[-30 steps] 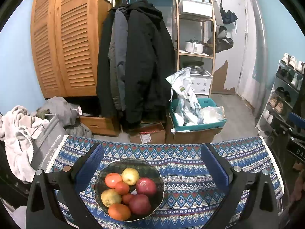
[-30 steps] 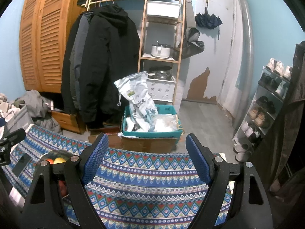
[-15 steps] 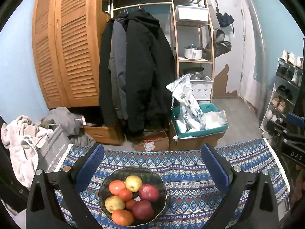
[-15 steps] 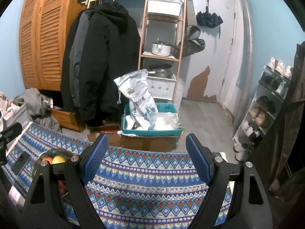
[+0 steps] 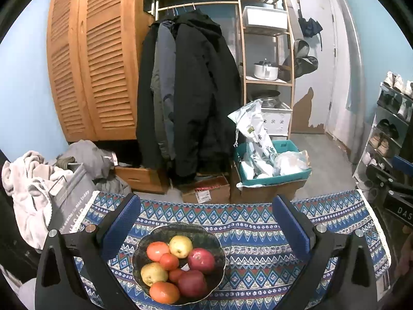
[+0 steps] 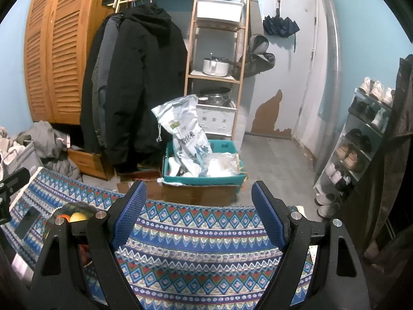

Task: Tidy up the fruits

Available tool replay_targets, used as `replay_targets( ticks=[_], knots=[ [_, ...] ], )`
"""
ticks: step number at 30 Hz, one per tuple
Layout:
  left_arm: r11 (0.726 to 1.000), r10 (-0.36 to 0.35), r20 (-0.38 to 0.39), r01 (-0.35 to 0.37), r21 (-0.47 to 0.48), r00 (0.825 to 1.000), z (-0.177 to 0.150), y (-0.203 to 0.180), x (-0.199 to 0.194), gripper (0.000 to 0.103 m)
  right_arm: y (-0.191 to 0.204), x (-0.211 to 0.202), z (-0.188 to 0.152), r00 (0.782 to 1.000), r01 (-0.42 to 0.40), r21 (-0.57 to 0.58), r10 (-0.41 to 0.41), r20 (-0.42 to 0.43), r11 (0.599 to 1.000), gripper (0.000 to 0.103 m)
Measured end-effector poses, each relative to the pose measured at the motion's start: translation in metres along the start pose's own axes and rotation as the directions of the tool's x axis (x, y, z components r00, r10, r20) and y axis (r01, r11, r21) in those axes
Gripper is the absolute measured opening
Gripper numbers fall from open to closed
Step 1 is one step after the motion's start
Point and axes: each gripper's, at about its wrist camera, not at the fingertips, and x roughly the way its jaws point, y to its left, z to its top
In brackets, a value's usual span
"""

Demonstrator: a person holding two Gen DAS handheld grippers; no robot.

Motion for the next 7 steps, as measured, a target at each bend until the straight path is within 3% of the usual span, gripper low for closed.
replay_targets(
  ticks=[7],
  knots=[
    [1.000, 0.002, -0.003, -0.002, -0.014, 1.000, 0.0001, 0.0004, 0.0014, 0.102, 0.0003, 0.0001, 0.0004, 1.000, -0.001, 0.003, 0.001, 0.001, 1.000, 0.082]
  ],
)
